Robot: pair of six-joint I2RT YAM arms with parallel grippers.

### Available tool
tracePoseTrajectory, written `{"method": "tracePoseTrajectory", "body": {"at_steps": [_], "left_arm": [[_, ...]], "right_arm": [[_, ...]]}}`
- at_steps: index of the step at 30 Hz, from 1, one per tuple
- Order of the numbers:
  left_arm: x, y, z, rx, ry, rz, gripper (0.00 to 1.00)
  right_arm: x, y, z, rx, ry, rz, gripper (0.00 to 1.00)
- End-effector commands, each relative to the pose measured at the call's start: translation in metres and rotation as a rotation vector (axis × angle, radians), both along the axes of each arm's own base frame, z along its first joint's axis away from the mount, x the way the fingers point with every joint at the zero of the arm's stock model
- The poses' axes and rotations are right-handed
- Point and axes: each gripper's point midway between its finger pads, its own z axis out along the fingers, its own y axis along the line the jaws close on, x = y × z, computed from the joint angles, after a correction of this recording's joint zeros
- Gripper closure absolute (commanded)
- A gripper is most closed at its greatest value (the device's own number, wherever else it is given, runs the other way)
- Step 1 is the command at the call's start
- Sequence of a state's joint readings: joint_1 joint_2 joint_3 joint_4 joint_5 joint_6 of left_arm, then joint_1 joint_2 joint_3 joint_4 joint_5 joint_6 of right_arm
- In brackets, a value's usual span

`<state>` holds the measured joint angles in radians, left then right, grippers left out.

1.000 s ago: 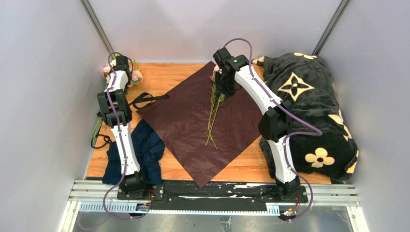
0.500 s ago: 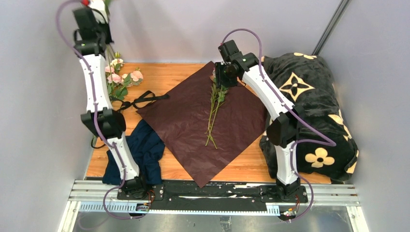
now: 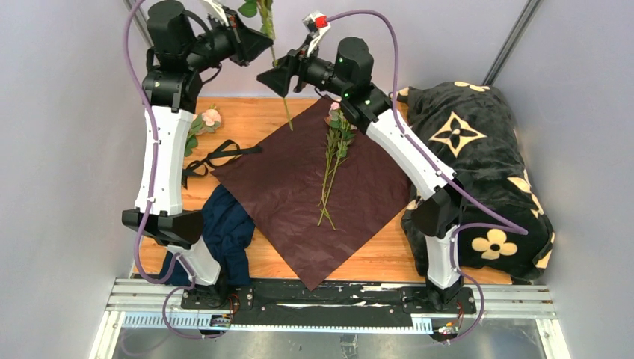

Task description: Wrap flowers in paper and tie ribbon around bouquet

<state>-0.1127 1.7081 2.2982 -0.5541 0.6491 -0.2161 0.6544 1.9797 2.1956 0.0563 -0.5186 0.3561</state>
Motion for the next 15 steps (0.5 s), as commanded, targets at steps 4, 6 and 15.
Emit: {"method": "tracePoseTrajectory", "body": {"at_steps": [4,6,15], "left_arm": [[-0.038,-0.040,0.031,-0.137,0.004,-0.229,1.00],[-0.040,-0.044,0.031,-0.144,0.012,-0.245,1.00],[-0.029,-0.034,0.014,-0.051,0.001,-0.165,1.00]], "right_arm": [[-0.011,0.004,0.014,0.066,-0.026,-0.029,0.34],[-0.010,-0.002,0.010,0.064,-0.022,-0.056,0.62],[-0.052,-0.013,-0.001,-0.042,-0.081,0.092,0.74]]}}
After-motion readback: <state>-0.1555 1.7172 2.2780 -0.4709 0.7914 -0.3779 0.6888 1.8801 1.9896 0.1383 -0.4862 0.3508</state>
